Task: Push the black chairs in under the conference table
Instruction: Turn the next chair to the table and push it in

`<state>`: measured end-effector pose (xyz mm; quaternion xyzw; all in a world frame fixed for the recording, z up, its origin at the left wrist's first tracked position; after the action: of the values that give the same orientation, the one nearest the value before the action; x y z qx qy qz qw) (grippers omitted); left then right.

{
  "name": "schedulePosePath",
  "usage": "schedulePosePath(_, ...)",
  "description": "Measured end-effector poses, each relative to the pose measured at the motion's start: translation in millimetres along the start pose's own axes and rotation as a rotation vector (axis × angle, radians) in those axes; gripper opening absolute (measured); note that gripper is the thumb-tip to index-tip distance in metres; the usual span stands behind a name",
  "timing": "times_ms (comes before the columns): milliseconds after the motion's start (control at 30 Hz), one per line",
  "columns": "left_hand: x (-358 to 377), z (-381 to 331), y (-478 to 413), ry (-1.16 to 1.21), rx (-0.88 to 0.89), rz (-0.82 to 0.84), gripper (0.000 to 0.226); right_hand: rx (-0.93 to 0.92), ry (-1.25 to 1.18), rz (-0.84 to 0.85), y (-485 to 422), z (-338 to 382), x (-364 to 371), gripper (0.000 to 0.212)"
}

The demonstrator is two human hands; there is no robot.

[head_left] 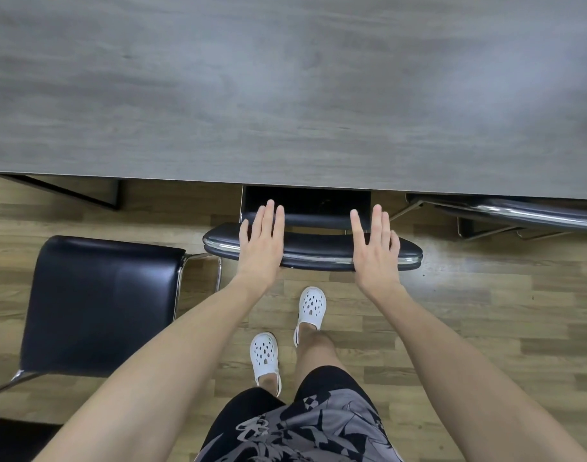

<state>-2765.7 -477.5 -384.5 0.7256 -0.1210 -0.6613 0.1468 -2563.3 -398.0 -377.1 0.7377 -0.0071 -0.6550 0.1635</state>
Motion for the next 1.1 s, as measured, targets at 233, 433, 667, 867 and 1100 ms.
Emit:
schedulePosePath(233, -7, 5, -20, -0.002, -0.003, -0.02, 0.127, -0.01, -0.008, 0.007, -23, 3, -5, 0.111)
schedulePosePath(433, -12, 11, -36, 0.003, -0.008, -0.036, 0.13, -0.01, -0.013, 0.02, -41, 5, -10, 0.112)
schedulePosePath(667, -17, 15, -52, -0.027, -0.002, -0.017, 0.133, -0.015, -0.026, -0.021, -58, 6, -14, 0.11)
schedulePosePath(867, -25, 18, -66, -0.036, -0.004, -0.002, 0.129, -0.02, 0.0, 0.023, -74, 7, -19, 0.108)
schedulePosePath(1100, -35, 20, -83, -0.026, -0.012, 0.001, 0.132, -0.023, 0.033, 0.013, -93, 6, -24, 0.111)
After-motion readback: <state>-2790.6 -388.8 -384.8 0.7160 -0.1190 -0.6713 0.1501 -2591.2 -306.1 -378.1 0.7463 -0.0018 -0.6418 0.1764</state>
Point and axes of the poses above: each hand's wrist, its own y-axis away from the middle knuckle, its own x-axis out of the palm, z = x × y, the point moved 3 cm from there along -y, towards the middle knuckle, and after that the axes turned 14 degrees about x, right-handed, at the moved point
